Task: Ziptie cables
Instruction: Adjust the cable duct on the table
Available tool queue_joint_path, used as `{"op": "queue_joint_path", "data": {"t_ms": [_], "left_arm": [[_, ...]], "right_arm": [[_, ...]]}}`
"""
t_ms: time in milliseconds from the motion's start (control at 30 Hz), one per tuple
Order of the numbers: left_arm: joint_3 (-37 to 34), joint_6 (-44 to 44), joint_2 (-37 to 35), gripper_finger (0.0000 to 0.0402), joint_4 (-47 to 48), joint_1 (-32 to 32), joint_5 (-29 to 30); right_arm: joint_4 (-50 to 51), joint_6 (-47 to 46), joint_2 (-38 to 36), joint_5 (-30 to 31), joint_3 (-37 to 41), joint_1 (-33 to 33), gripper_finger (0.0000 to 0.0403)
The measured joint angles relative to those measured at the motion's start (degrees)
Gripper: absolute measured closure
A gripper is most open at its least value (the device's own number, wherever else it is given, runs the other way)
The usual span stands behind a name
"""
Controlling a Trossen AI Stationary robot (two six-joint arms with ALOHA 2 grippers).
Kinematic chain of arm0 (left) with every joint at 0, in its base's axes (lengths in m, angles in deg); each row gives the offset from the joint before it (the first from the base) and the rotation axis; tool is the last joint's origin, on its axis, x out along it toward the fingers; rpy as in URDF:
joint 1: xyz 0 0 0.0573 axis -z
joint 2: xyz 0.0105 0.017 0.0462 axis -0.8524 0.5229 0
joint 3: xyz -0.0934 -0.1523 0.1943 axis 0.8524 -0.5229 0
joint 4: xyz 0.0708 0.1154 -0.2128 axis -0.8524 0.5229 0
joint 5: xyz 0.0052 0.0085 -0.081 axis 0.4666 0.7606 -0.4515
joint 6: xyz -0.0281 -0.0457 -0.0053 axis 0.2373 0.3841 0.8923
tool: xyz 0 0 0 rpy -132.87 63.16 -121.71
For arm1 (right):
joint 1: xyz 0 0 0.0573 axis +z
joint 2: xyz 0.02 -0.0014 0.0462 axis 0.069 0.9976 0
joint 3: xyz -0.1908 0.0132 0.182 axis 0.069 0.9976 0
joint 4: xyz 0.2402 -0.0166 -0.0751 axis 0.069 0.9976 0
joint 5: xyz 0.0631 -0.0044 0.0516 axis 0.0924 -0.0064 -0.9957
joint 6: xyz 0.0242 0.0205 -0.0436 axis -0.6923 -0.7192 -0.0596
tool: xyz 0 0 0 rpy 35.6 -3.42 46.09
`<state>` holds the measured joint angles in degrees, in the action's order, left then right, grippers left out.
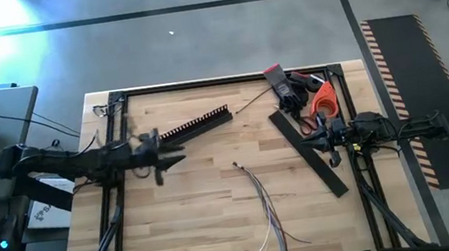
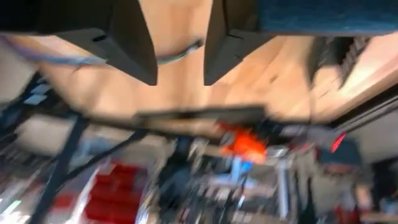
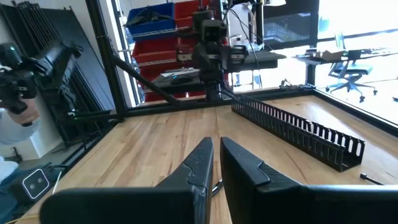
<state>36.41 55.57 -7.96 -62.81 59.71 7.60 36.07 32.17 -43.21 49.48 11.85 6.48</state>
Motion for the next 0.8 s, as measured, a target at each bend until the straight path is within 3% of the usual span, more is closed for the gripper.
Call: {"op": "queue_joint_path", "data": {"t_ms": [167,367,800], "left_arm": [[9.1,-3.73,14.89,0.0232,4.85,-9.26,-5.59],[14.6,-10.55,29.32,0.0223,5.85,-16.83,-5.84],[20.73,-13.43,49.57,0.0223,3.98,-24.63,-5.27]], "right_arm": [[0.0,0.01,0.0,0.0,0.0,-0.01,0.0387],[0.0,0.02,0.0,0.01,0.0,-0.01,0.0387],[0.0,0.02,0.0,0.02,0.0,0.0,0.0387]]}}
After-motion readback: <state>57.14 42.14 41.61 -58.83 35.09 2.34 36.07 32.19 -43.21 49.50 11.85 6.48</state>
